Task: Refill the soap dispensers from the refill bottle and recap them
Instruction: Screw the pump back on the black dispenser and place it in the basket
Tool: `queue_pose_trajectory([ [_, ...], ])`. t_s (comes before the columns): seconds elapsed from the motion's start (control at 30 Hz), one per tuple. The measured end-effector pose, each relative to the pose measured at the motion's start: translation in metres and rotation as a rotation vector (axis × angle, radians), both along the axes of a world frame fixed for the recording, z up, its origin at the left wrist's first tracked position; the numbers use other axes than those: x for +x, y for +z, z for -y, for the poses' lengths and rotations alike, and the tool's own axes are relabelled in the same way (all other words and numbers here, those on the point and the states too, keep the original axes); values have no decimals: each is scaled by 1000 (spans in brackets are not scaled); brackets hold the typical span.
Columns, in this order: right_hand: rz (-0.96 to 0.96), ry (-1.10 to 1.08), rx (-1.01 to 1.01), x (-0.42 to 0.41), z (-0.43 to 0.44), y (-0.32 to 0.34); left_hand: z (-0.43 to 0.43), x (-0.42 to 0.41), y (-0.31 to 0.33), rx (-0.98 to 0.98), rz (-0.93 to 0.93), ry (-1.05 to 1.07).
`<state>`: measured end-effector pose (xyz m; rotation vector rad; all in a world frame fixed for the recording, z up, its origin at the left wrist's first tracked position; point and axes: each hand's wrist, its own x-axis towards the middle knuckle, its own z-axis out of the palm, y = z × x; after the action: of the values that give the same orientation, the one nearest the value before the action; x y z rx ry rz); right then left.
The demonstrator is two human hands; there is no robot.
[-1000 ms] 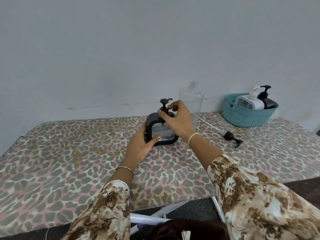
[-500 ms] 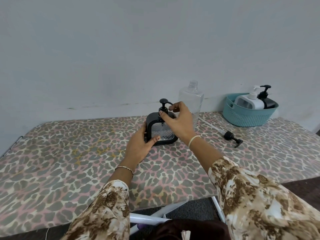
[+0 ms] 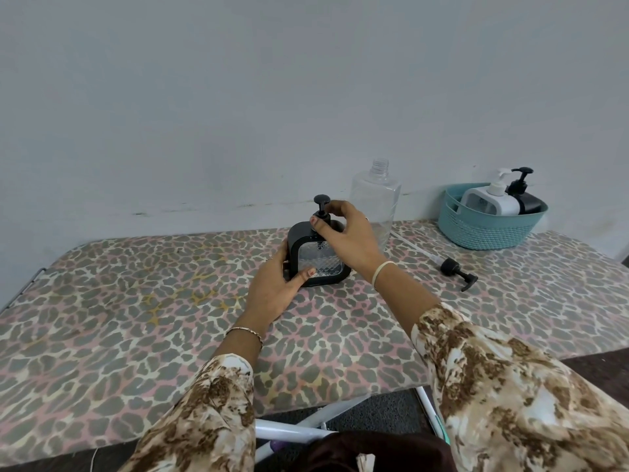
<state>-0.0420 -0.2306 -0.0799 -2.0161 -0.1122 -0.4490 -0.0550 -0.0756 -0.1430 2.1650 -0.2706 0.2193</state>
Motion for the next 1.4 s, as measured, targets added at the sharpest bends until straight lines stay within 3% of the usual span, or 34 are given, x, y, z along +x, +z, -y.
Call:
queue_pose_trajectory([
  [0.3, 62, -144, -116, 2, -2, 2, 0, 0, 0, 1, 15, 3],
  [0.53, 22, -27, -187, 7, 3, 2, -1, 0, 1, 11, 21, 1],
  [0.93, 99, -377, -391, -6, -6, 11, -1, 3, -1, -31, -18, 59],
  [1.03, 75, -329, -382, -5, -4, 11, -1, 2, 0, -44, -25, 49],
  [1.2, -36, -19, -165, 8, 0, -4, -2, 2, -1, -54, -40, 42],
  [1.4, 28, -246, -411, 1, 0, 4, -2, 3, -1, -69, -40, 80],
])
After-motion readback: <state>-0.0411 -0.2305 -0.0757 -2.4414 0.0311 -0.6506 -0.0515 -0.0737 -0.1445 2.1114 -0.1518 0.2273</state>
